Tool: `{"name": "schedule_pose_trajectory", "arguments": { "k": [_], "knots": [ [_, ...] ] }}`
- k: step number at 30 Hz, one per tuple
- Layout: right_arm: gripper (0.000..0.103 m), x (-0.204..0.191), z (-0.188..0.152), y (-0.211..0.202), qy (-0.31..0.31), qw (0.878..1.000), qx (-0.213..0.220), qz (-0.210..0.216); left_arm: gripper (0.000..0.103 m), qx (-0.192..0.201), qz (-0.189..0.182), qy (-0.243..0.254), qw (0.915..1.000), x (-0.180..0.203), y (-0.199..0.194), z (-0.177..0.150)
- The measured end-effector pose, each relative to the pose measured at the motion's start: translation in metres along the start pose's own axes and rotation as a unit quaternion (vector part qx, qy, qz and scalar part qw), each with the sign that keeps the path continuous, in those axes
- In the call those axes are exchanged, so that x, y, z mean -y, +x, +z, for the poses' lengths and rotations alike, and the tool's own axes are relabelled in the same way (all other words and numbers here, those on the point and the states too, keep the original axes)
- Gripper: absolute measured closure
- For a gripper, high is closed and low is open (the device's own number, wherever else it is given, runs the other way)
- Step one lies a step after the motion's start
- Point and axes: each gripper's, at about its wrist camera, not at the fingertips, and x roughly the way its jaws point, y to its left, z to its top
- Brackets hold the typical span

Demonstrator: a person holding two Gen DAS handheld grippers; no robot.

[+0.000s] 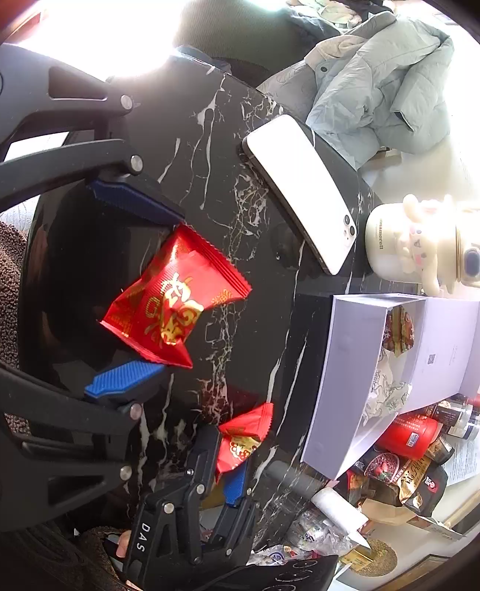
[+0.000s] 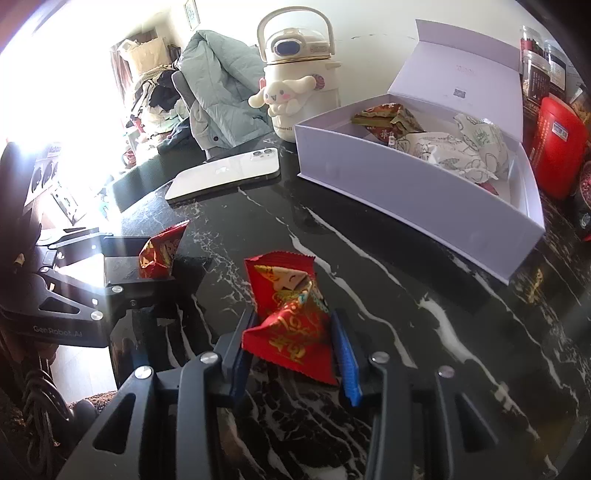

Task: Organize objects
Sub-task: 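Grasp a red candy packet with the right gripper while the left grasps the other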

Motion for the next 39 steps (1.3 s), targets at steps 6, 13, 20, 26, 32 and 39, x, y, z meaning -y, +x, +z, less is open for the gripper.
{"name": "schedule_pose_trajectory", "arguments": {
  "k": [6,13,20,26,32,39],
  "knots": [
    [0.067,0.002,-0.001,0.0,0.017,1.0,-0.002,0.025,0.035,-0.001,-0.008,-0.001,1.0,0.002,0.0,0.0],
    [0.068,0.002,-0.001,-0.002,0.034,0.998,-0.007,0.049,0.063,0.0,-0.01,-0.018,0.9998,-0.002,-0.002,0.003],
    [0.068,0.002,-0.001,-0.004,0.04,0.997,-0.009,0.058,0.074,0.0,-0.025,-0.016,0.9996,-0.001,-0.004,0.0],
    [0.068,0.001,0.0,-0.006,0.044,0.997,-0.006,0.065,0.082,0.009,-0.043,-0.019,0.9988,-0.002,-0.009,0.001],
    [0.068,-0.002,-0.002,-0.007,0.039,0.997,-0.01,0.061,0.086,0.011,-0.058,-0.01,0.9982,0.002,-0.011,-0.001],
    [0.068,-0.01,-0.001,-0.007,0.03,0.997,-0.01,0.074,0.086,0.025,-0.072,-0.007,0.9971,-0.003,-0.019,-0.003]
  ]
}}
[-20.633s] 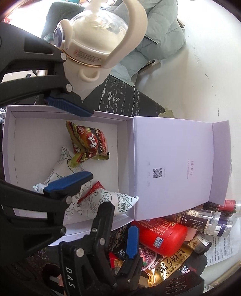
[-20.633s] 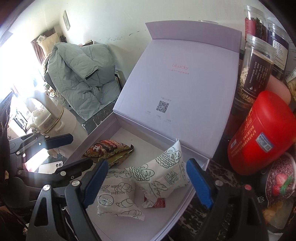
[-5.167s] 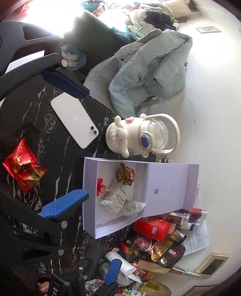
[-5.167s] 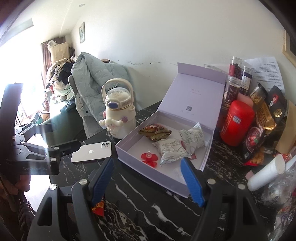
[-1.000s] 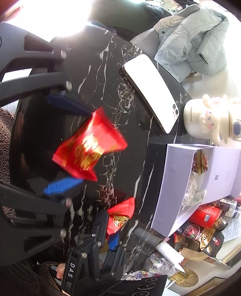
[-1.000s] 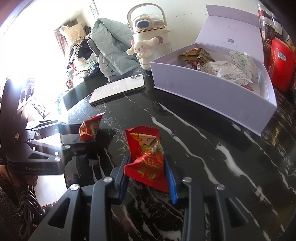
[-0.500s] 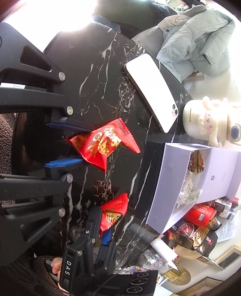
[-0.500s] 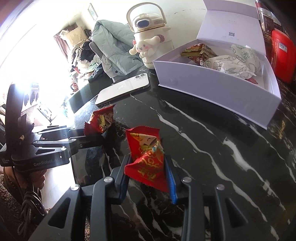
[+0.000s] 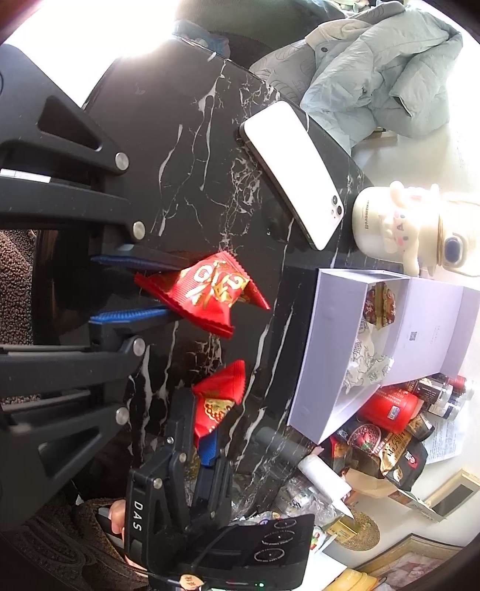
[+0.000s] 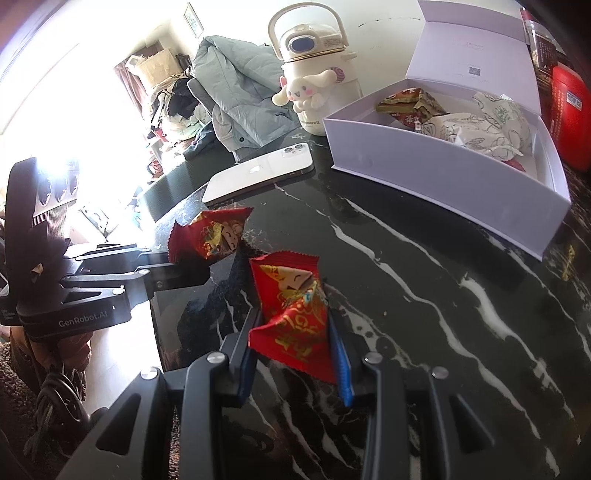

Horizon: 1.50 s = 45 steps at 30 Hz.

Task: Organize objects

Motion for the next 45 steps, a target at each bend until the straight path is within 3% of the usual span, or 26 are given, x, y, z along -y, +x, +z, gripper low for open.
{"name": "schedule_pose_trajectory", "arguments": {
  "k": [5,10,16,19,21,25,30,34,37,40,45],
  "knots": [
    [0.068,-0.003,0.0,0.002,-0.007,1.0,-0.005,-0.007,0.086,-0.004,0.004,0.0,1.0,-0.001,0.001,0.0],
    [0.068,-0.007,-0.001,0.006,-0.016,1.0,-0.012,-0.007,0.085,0.01,0.045,0.006,0.9989,-0.003,-0.002,0.0],
    [0.067,-0.011,-0.001,0.008,-0.023,1.0,-0.015,-0.006,0.078,0.026,0.06,0.015,0.9978,-0.007,0.003,0.0],
    [0.067,-0.011,0.0,0.009,-0.027,0.999,-0.012,-0.018,0.061,0.048,0.075,0.018,0.9959,-0.009,0.004,0.002],
    [0.065,-0.011,0.001,0.011,-0.034,0.999,-0.009,-0.036,0.043,0.061,0.085,0.025,0.9942,-0.01,0.004,0.004],
    [0.064,-0.01,0.004,0.013,-0.039,0.998,-0.008,-0.045,0.027,0.082,0.095,0.062,0.9902,-0.006,0.004,0.011],
    [0.063,-0.011,0.006,0.015,-0.048,0.998,-0.009,-0.049,0.021,0.08,0.093,0.107,0.9866,0.0,0.017,0.023],
    [0.063,-0.01,0.007,0.016,-0.047,0.998,-0.012,-0.046,0.02,0.031,0.094,0.149,0.9838,-0.001,0.042,0.03],
    [0.061,-0.009,0.008,0.017,-0.049,0.998,-0.01,-0.047,0.019,0.025,0.073,0.166,0.9831,-0.001,0.045,0.033],
    [0.05,-0.01,0.01,0.018,-0.053,0.996,-0.005,-0.064,0.018,0.015,0.05,0.172,0.9836,-0.001,0.048,0.04],
    [0.049,-0.005,0.012,0.018,-0.049,0.996,0.002,-0.074,0.022,0.012,0.017,0.154,0.9879,-0.005,0.056,0.046]
  ]
}}
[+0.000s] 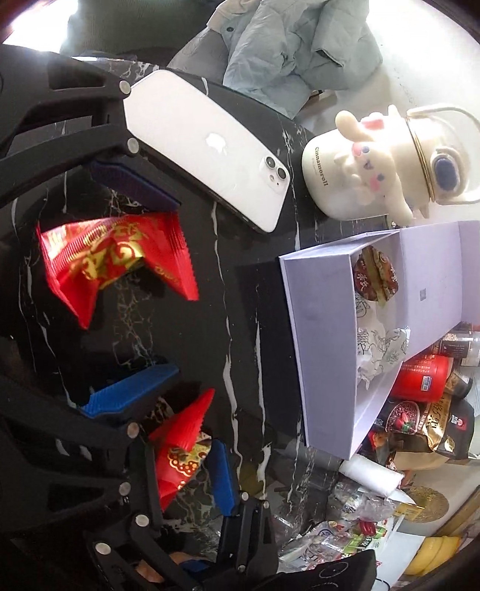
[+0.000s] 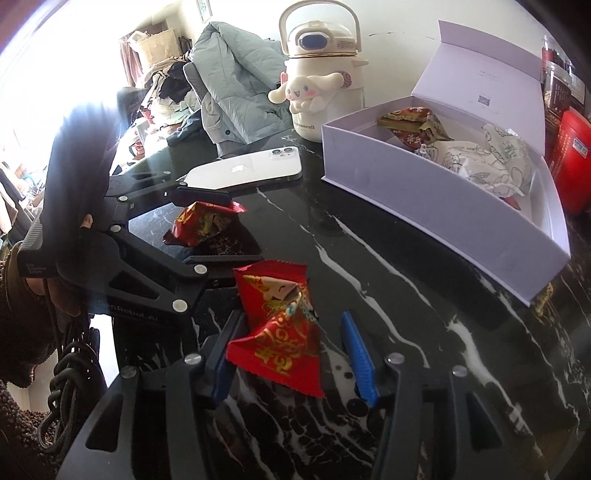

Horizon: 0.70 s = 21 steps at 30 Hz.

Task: Organize objects

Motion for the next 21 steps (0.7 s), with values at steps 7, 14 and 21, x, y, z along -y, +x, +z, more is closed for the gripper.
{"name": "schedule_pose_trajectory", "arguments": {
  "k": [7,14,21],
  "knots": [
    [0.065,0.001,-0.002,-0.002,-0.007,1.0,0.007,-0.009,0.058,0.005,-0.027,0.03,0.9992,0.015,-0.004,0.001],
    [0.066,0.007,-0.007,-0.009,0.015,1.0,0.009,0.007,0.087,-0.005,-0.024,0.035,0.9991,0.029,-0.006,0.001],
    [0.066,0.007,-0.013,-0.014,0.02,1.0,0.009,0.007,0.099,-0.004,-0.011,0.048,0.9988,0.041,-0.013,-0.006]
  ]
}}
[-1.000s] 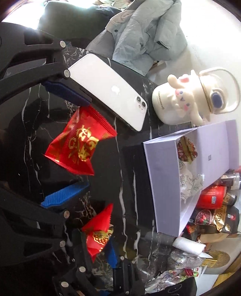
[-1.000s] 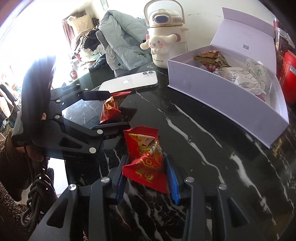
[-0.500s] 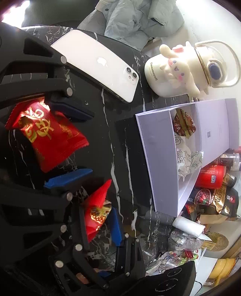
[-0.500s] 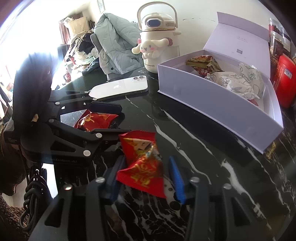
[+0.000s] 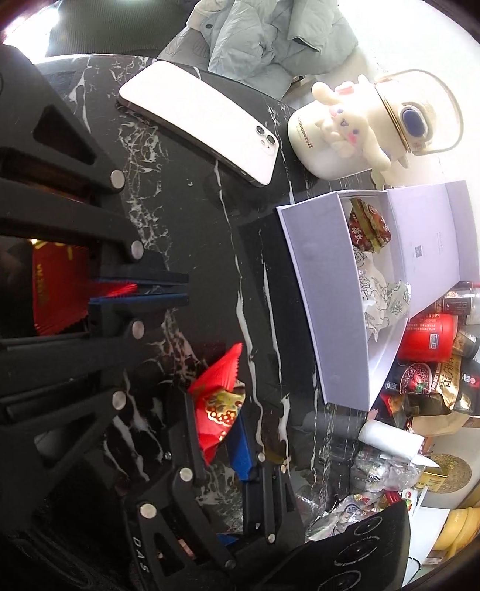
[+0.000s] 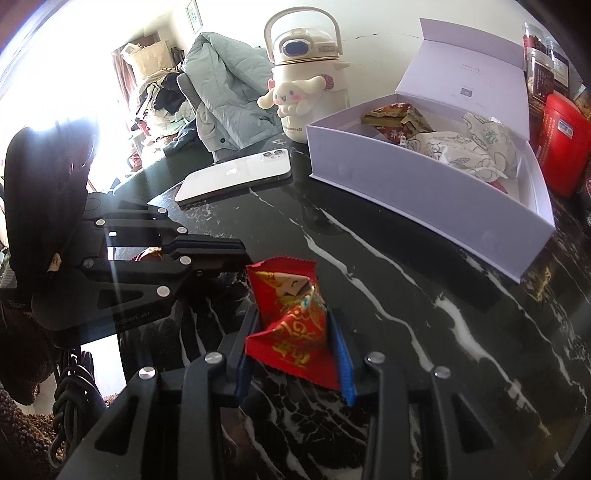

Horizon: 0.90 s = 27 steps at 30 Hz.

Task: Organize objects

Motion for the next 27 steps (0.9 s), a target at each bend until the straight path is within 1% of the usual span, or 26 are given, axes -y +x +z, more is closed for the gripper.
{"name": "schedule_pose_trajectory", "arguments": {
  "k": [4,5,7,8,9,10,11,12,13,15,17,18,21,23,25,27],
  "knots": [
    [0.066,0.0,-0.001,-0.001,0.002,1.0,-0.001,0.0,0.098,0.025,0.014,-0.011,0.9995,0.001,-0.01,-0.001],
    [0.065,0.0,-0.001,-0.001,0.004,1.0,-0.002,0.001,0.096,0.026,0.021,-0.014,0.9993,0.001,-0.012,-0.001],
    [0.065,0.002,-0.001,-0.002,0.009,1.0,-0.004,0.004,0.089,0.027,0.038,-0.021,0.9987,0.001,-0.018,-0.001],
    [0.065,0.002,-0.002,-0.002,0.011,1.0,-0.005,0.004,0.079,0.028,0.047,-0.023,0.9982,0.001,-0.022,-0.002],
    [0.065,0.001,-0.002,-0.003,0.011,1.0,-0.005,0.004,0.066,0.029,0.055,-0.026,0.9977,0.002,-0.025,-0.004],
    [0.064,0.0,-0.002,-0.003,0.01,1.0,-0.005,0.004,0.059,0.033,0.061,-0.029,0.9972,0.002,-0.029,-0.006],
    [0.064,-0.001,-0.003,-0.003,0.007,1.0,-0.005,0.003,0.047,0.038,0.068,-0.034,0.9964,0.002,-0.033,-0.009],
    [0.063,-0.002,-0.003,-0.002,0.004,1.0,-0.005,0.002,0.043,0.045,0.074,-0.039,0.9955,0.002,-0.037,-0.012],
    [0.063,-0.004,-0.003,-0.002,0.0,1.0,-0.005,0.001,0.042,0.05,0.08,-0.043,0.9946,0.003,-0.04,-0.014],
    [0.063,-0.005,-0.003,-0.001,-0.005,1.0,-0.006,0.004,0.037,0.051,0.096,-0.051,0.9928,0.002,-0.043,-0.019],
    [0.063,-0.006,-0.003,-0.001,-0.006,1.0,-0.006,0.006,0.035,0.05,0.103,-0.063,0.9914,0.0,-0.044,-0.024],
    [0.063,-0.006,-0.003,-0.001,-0.006,1.0,-0.006,0.007,0.033,0.048,0.101,-0.07,0.9912,-0.002,-0.044,-0.025],
    [0.063,-0.005,-0.003,-0.001,-0.005,1.0,-0.006,0.009,0.032,0.034,0.095,-0.1,0.9899,-0.009,-0.043,-0.029],
    [0.063,-0.005,-0.003,-0.001,-0.004,1.0,-0.005,0.012,0.03,0.029,0.079,-0.118,0.9894,-0.011,-0.045,-0.032],
    [0.063,-0.006,-0.003,-0.001,-0.004,1.0,-0.005,0.015,0.027,0.028,0.065,-0.129,0.9891,-0.012,-0.046,-0.035],
    [0.063,-0.005,-0.004,-0.001,-0.004,1.0,-0.005,0.018,0.023,0.031,0.063,-0.137,0.9881,-0.011,-0.047,-0.038]
  ]
}}
